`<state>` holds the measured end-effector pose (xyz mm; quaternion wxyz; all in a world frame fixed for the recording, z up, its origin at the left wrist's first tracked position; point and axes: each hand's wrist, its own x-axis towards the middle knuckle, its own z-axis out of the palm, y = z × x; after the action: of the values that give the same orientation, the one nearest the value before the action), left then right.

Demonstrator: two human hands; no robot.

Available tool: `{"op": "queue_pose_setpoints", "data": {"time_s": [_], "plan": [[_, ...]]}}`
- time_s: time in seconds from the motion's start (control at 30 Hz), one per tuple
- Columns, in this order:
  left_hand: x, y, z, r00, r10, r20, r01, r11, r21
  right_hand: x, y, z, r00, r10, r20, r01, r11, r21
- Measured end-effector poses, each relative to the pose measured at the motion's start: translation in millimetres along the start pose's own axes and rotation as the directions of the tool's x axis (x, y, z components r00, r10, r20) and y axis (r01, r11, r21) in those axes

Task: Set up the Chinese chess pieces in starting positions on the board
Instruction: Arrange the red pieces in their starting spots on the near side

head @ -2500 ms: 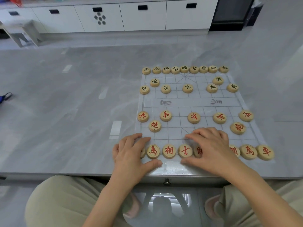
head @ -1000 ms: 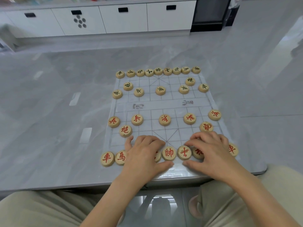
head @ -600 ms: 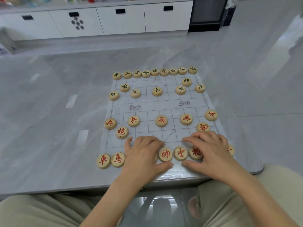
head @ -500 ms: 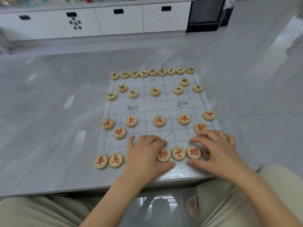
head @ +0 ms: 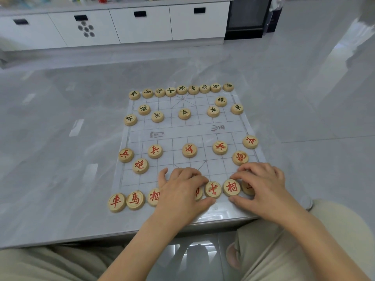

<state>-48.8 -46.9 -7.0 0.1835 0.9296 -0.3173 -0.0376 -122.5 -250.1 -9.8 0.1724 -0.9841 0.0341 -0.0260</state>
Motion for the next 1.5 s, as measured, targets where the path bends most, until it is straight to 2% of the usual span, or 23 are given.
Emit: {"op": "queue_pose_setpoints", "data": {"time_s": [0.3, 0.4, 0.87, 0.97, 1.1, 1.4, 1.5], "plan": [[-2, -1, -3, 0.999, -0.017, 0.039, 0.017, 1.0, 0.008, -2, 12, -9, 0.999, 0.036, 0.005, -0.036, 0.999, -0.023], [-4, -4, -5, 0.999, -0.027, 0.037, 0.028, 1.0, -0.01, -6, 25, -17, 0.997, 0.077, -0.009, -0.077, 0.997, -0.009], [-6, -9, -6, 0.999, -0.035, 0.028, 0.036, 0.999, -0.03, -7, 33, -13, 0.997, 0.073, 0.02, -0.072, 0.997, -0.012], [-6, -10, -5, 0.999, -0.032, 0.024, 0.033, 0.999, -0.038, -10, 40, -18, 0.993, 0.109, 0.04, -0.109, 0.994, 0.017], [-7, -17, -5, 0.999, -0.039, -0.012, 0.038, 0.997, -0.061, -17, 56, -25, 0.984, 0.178, 0.022, -0.179, 0.984, 0.008], [-11, -33, -18, 0.996, -0.083, -0.03, 0.082, 0.996, -0.036, -18, 60, -24, 0.983, 0.182, -0.008, -0.182, 0.983, 0.032], [-12, -46, -27, 0.987, -0.126, -0.098, 0.121, 0.991, -0.055, -19, 60, -25, 0.983, 0.182, -0.01, -0.182, 0.982, 0.05]]}}
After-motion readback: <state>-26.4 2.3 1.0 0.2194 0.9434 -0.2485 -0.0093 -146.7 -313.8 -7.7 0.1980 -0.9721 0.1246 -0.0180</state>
